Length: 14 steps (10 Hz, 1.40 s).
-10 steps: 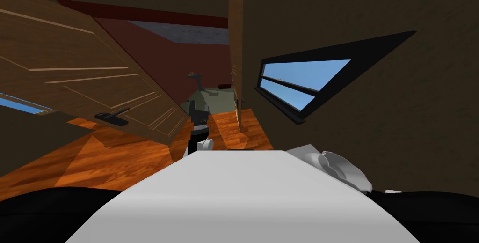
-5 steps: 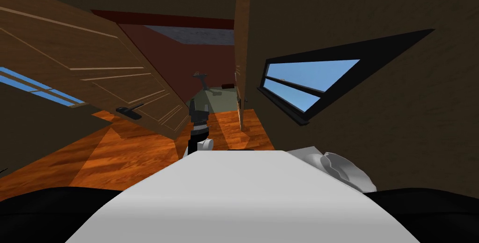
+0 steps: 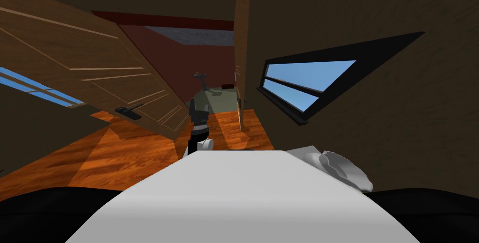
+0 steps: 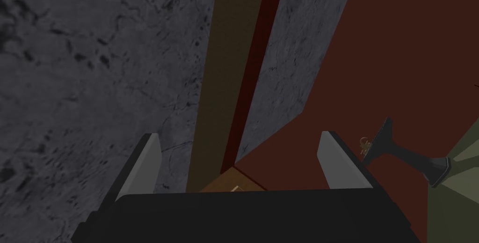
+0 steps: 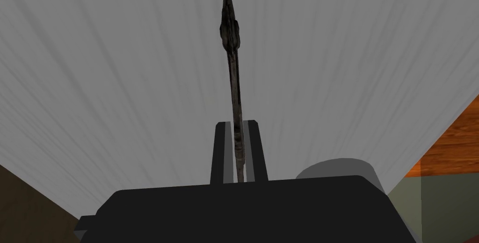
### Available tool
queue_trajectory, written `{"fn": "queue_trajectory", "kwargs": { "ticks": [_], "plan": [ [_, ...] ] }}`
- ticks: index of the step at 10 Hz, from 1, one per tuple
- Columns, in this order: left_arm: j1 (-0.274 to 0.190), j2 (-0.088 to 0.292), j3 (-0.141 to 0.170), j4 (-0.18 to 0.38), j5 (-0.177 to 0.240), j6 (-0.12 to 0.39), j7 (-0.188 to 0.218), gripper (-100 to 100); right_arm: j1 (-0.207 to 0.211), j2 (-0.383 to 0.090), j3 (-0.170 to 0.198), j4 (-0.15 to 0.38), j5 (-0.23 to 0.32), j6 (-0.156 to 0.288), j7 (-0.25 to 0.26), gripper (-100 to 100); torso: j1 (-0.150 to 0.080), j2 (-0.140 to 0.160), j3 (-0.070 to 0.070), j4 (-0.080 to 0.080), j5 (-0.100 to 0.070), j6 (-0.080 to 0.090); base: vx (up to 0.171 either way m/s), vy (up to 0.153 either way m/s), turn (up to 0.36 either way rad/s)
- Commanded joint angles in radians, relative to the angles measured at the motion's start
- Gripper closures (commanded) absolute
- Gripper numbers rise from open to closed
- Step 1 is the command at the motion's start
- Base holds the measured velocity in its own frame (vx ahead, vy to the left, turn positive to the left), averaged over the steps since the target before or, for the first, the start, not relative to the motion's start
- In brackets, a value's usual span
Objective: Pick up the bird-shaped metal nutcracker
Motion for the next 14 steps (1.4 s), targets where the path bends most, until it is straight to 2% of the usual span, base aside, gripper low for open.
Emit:
{"fn": "queue_trajectory", "kwargs": {
  "ticks": [1, 2, 3, 4, 5, 6, 7, 9, 10, 11, 12, 13, 14],
  "plan": [
    [0.0, 0.0, 0.0, 0.0, 0.0, 0.0, 0.0, 0, 0.0, 0.0, 0.0, 0.0, 0.0, 0.0, 0.0, 100, 0.0, 0.0, 0.0, 0.0, 0.0, 0.0, 0.0, 0.0, 0.0],
    [0.0, 0.0, 0.0, 0.0, 0.0, 0.0, 0.0, 0, 0.0, 0.0, 0.0, 0.0, 0.0, 0.0, 0.0, 100, 0.0, 0.0, 0.0, 0.0, 0.0, 0.0, 0.0, 0.0, 0.0],
    [0.0, 0.0, 0.0, 0.0, 0.0, 0.0, 0.0, 0, 0.0, 0.0, 0.0, 0.0, 0.0, 0.0, 0.0, 0, 0.0, 0.0, 0.0, 0.0, 0.0, 0.0, 0.0, 0.0, 0.0],
    [0.0, 0.0, 0.0, 0.0, 0.0, 0.0, 0.0, 0, -0.05, -0.025, 0.05, 0.016, -0.05, -0.006, 0.033, 100, 0.0, 0.0, 0.0, 0.0, 0.0, 0.0, 0.07, -0.026, -0.3],
    [0.0, 0.0, 0.0, 0.0, 0.0, 0.0, 0.0, 0, -0.063, -0.025, 0.08, 0.016, -0.051, -0.006, 0.033, 100, -0.002, -0.004, -0.002, -0.001, 0.0, 0.001, 0.089, -0.006, -0.25],
    [0.0, 0.0, 0.0, 0.0, 0.0, 0.0, 0.0, 0, -0.063, -0.025, 0.093, 0.016, -0.051, -0.006, 0.033, 100, -0.001, -0.005, -0.003, -0.001, -0.001, 0.0, 0.045, 0.005, -0.04],
    [0.0, 0.0, 0.0, 0.0, 0.0, 0.0, 0.0, 0, -0.12, -0.048, 0.132, 0.028, -0.098, -0.009, 0.064, 100, -0.001, -0.004, -0.002, 0.0, -0.002, -0.001, 0.071, -0.001, -0.336],
    [0.0, 0.0, 0.0, 0.0, 0.0, 0.0, 0.0, 0, -0.129, -0.048, 0.19, 0.028, -0.1, -0.009, 0.064, 100, -0.001, -0.006, -0.003, -0.001, -0.003, -0.002, 0.061, 0.003, -0.088],
    [0.0, 0.0, 0.0, 0.0, 0.0, 0.0, 0.0, 0, -0.179, -0.071, 0.221, 0.04, -0.147, -0.012, 0.096, 100, -0.002, -0.005, -0.003, 0.0, -0.005, -0.002, 0.065, -0.022, -0.304],
    [0.0, 0.0, 0.0, 0.0, 0.0, 0.0, 0.0, 0, -0.196, -0.071, 0.252, 0.04, -0.15, -0.012, 0.096, 100, -0.003, -0.006, -0.003, 0.0, -0.005, -0.001, 0.074, -0.007, -0.233],
    [0.0, 0.0, 0.0, 0.0, 0.0, 0.0, 0.0, 0, -0.196, -0.071, 0.28, 0.04, -0.15, -0.012, 0.096, 100, -0.003, -0.007, -0.003, -0.001, -0.006, -0.002, 0.039, 0.008, -0.011],
    [0.0, 0.0, 0.0, 0.0, 0.0, 0.0, 0.0, 0, -0.196, -0.071, 0.292, 0.04, -0.15, -0.012, 0.096, 100, -0.003, -0.005, -0.003, 0.0, -0.006, -0.003, 0.007, 0.005, 0.031],
    [0.0, 0.0, 0.0, 0.0, 0.0, 0.0, 0.0, 0, -0.241, -0.094, 0.331, 0.052, -0.199, -0.016, 0.127, 100, -0.003, -0.003, -0.002, 0.0, -0.007, -0.003, 0.056, -0.006, -0.377]
  ]
}}
